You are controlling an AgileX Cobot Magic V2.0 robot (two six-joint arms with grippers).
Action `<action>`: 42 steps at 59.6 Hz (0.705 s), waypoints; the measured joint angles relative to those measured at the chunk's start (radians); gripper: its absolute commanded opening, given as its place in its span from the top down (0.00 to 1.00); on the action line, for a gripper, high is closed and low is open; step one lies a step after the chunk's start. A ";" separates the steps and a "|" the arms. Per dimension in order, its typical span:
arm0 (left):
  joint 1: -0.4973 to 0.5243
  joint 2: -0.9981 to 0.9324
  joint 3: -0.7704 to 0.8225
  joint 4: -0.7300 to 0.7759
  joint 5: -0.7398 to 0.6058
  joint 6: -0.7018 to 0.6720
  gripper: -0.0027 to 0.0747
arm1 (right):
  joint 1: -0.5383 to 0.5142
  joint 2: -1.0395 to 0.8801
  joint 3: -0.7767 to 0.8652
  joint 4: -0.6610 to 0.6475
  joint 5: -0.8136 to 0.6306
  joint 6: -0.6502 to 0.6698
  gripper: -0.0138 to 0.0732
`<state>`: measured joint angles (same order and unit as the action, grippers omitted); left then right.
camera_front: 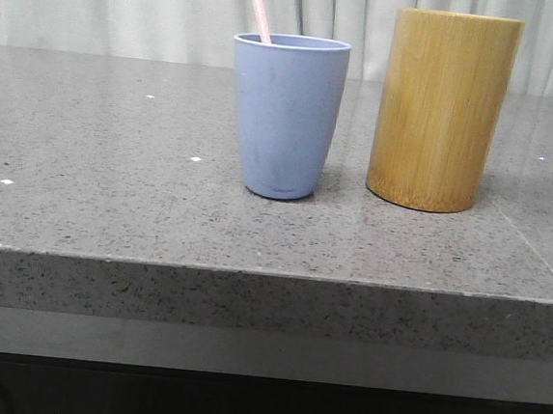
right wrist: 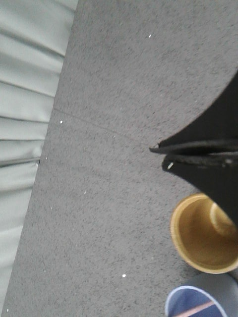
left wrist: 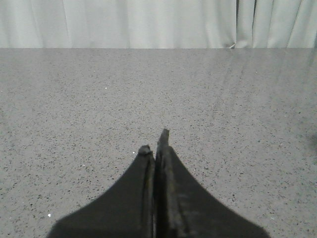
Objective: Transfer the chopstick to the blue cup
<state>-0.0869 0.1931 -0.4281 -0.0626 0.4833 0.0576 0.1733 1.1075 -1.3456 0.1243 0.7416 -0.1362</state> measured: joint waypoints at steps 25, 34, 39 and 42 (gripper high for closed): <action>0.000 0.000 0.000 0.000 0.000 0.000 0.99 | -0.002 -0.498 0.570 0.007 -0.184 0.000 0.94; 0.000 0.000 0.000 0.000 0.000 0.000 0.99 | -0.002 -0.709 0.740 0.040 -0.252 0.000 0.94; 0.000 0.000 0.000 0.000 0.000 0.000 0.99 | -0.002 -0.804 0.808 0.068 -0.260 0.000 0.94; 0.000 0.000 0.000 0.000 0.000 0.000 0.99 | -0.002 -0.864 0.839 0.076 -0.262 0.000 0.94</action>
<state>-0.0869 0.1931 -0.4281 -0.0626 0.4833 0.0576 0.1715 0.2440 -0.5067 0.2002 0.4800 -0.1362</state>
